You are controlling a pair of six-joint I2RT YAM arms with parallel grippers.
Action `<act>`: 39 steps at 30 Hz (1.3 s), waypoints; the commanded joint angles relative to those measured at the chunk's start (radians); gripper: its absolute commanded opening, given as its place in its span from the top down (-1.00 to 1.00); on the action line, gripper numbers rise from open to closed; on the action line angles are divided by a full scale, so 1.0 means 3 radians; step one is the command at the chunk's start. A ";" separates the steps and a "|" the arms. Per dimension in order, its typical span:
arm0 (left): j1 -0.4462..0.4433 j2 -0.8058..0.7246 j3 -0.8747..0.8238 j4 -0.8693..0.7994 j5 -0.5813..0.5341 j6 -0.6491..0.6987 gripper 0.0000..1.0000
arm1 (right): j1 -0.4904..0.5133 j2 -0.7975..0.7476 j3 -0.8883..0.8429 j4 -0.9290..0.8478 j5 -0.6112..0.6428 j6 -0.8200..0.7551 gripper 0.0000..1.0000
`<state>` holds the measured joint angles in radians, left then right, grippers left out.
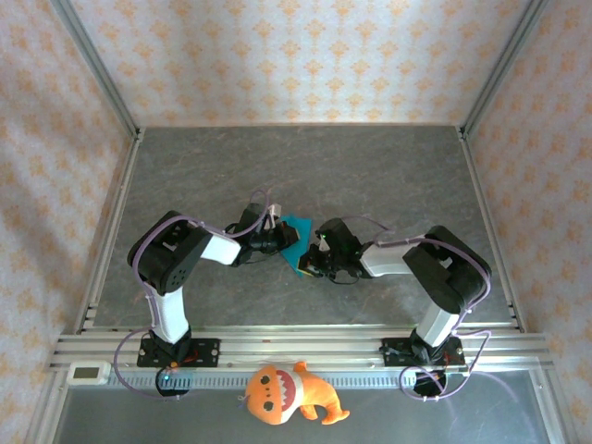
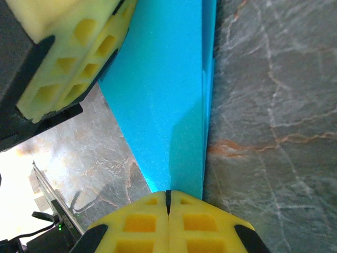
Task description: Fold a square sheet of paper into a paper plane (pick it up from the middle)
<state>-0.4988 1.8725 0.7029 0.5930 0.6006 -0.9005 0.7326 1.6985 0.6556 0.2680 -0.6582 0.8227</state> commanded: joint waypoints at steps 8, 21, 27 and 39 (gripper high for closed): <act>-0.0057 0.0156 -0.0210 -0.0459 -0.0166 -0.0046 0.86 | 0.0073 -0.0203 0.0000 -0.0136 0.0046 -0.0062 1.00; -0.0078 0.0155 -0.0304 -0.0358 -0.0235 -0.0153 0.87 | 0.0079 -0.0001 -0.0076 0.0042 -0.0066 0.0039 1.00; -0.0077 0.0156 -0.0318 -0.0349 -0.0283 -0.0185 0.88 | 0.0089 -0.0064 -0.0189 0.0036 -0.0069 0.0035 1.00; -0.0092 0.0039 -0.0392 -0.0282 -0.0348 -0.0259 0.88 | 0.0139 -0.0147 -0.0232 -0.0085 -0.0046 -0.0029 1.00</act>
<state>-0.5175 1.8542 0.6407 0.6712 0.5598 -0.9714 0.7609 1.6772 0.6086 0.3130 -0.6701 0.8272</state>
